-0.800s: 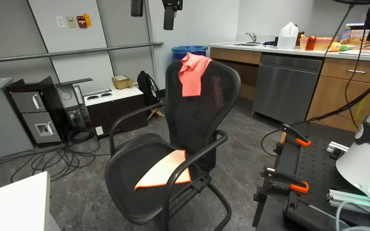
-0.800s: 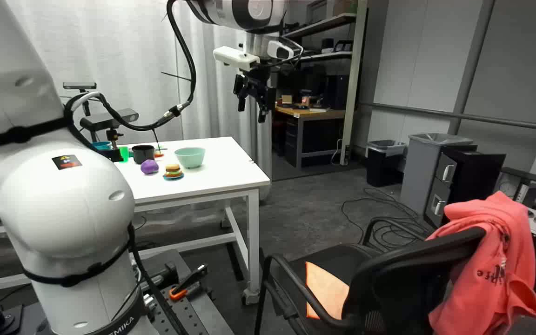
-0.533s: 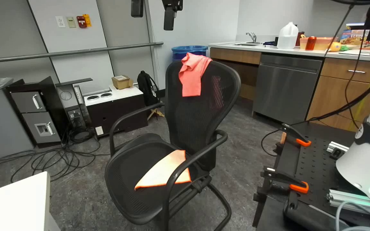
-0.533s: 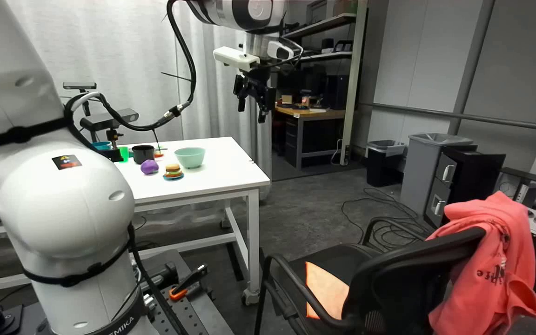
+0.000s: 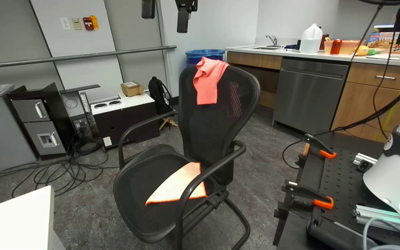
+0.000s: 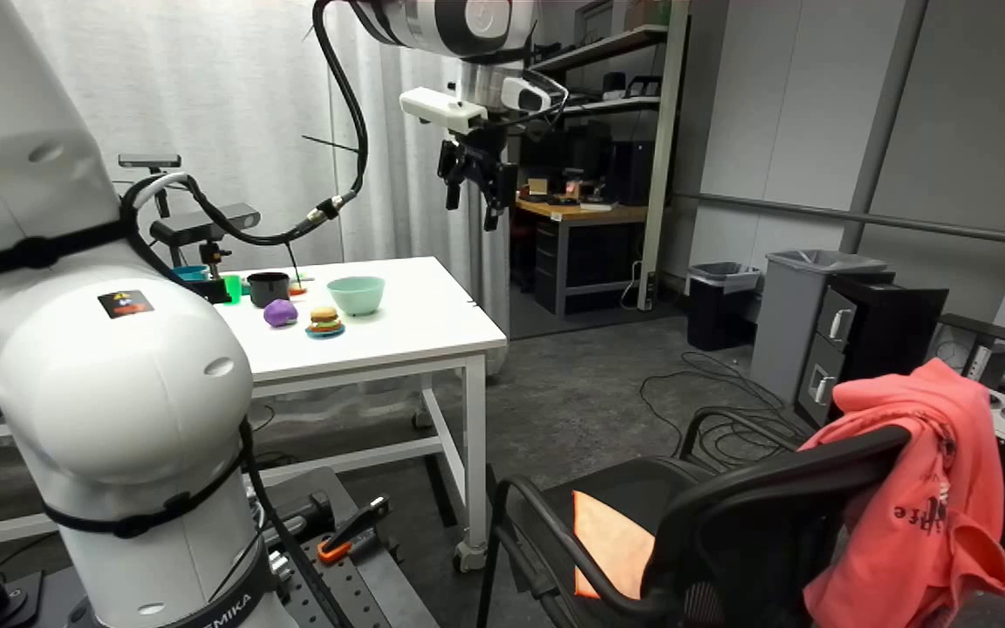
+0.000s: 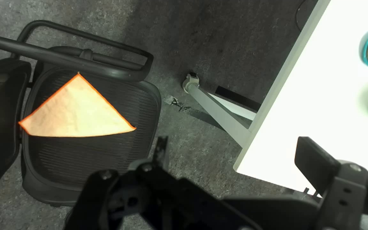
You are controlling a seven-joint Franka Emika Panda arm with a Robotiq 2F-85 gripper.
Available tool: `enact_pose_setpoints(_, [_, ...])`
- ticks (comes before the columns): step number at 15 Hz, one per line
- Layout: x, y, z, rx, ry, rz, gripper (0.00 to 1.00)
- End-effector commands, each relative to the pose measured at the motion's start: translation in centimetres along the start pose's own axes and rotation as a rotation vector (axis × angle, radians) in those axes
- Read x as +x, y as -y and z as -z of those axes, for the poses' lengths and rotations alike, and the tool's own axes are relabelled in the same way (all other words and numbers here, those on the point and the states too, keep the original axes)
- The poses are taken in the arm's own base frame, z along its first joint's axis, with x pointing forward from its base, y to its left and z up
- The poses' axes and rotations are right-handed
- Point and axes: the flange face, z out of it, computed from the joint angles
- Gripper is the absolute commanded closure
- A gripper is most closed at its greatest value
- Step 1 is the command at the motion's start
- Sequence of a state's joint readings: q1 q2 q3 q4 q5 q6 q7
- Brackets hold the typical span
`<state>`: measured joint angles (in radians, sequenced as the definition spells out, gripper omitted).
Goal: Remove the orange sweatshirt from the backrest of the black chair
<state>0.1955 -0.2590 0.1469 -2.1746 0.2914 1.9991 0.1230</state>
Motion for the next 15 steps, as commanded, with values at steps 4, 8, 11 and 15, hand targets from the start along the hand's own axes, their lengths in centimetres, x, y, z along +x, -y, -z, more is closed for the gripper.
enact_pose_setpoints(4, [0.0,0.0,0.1,0.0,0.001,0.0,0.0])
enact_pose_setpoints(8, [0.5,-0.7,0.2,-0.016,-0.005,-0.004,0.0])
enact_pose_setpoints(11, [1.2,-2.0,-0.2,-0.066,-0.021,-0.001,0.0])
enact_pose_setpoints(15, [2.4,-4.3,-0.6,-0.157,-0.055,0.004,0.0])
